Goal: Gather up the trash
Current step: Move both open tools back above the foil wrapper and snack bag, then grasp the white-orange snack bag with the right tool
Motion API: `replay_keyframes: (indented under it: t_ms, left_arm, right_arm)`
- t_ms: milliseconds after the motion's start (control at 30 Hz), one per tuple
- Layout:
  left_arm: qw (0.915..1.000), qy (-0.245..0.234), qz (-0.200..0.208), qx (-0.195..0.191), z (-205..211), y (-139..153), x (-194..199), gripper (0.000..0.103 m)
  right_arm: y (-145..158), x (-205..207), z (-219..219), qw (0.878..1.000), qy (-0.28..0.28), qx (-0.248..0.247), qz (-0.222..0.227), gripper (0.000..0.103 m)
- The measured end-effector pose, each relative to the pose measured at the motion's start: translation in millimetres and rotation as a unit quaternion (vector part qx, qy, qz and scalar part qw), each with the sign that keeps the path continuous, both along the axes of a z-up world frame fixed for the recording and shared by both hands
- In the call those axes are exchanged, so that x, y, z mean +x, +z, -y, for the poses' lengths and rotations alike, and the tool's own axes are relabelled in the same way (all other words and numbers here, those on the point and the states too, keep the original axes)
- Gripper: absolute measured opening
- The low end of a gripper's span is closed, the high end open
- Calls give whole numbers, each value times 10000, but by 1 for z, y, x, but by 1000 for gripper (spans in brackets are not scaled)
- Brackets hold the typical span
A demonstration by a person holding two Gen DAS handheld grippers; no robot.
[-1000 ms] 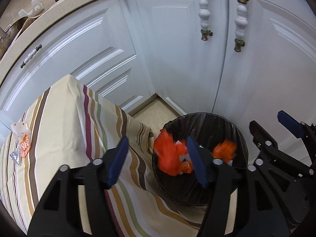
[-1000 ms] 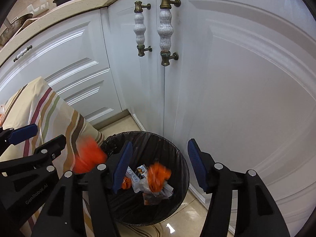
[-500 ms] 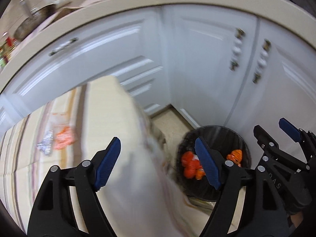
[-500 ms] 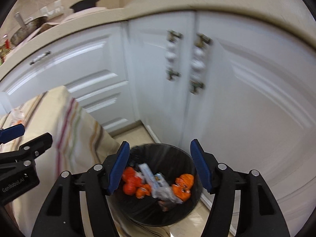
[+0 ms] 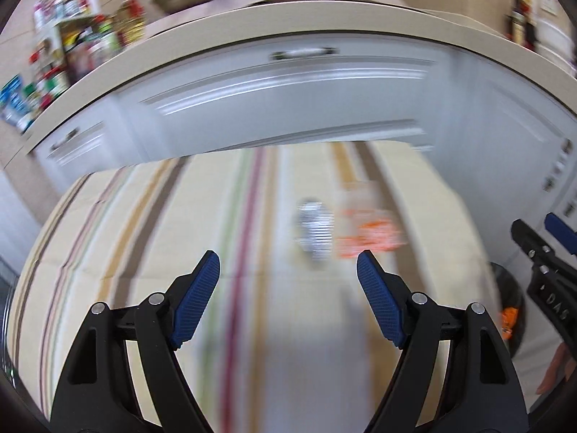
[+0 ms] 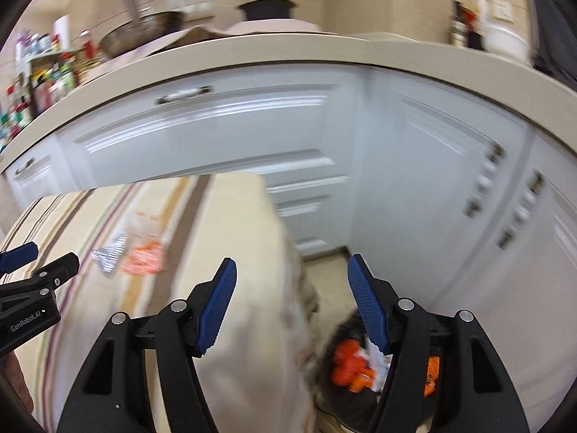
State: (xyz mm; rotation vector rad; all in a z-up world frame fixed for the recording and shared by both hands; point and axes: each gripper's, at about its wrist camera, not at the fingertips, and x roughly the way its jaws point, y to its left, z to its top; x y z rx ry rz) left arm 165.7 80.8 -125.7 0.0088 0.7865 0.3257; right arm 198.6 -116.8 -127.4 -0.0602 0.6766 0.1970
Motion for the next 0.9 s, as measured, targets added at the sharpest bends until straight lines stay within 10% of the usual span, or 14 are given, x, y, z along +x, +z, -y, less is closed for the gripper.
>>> replay_keyframes:
  t_ms: [900]
  left_arm:
    - [9949, 984, -103, -213, -135, -20, -17, 77]
  right_arm:
    - [-26, 42, -146, 9948, 832, -495, -301, 55]
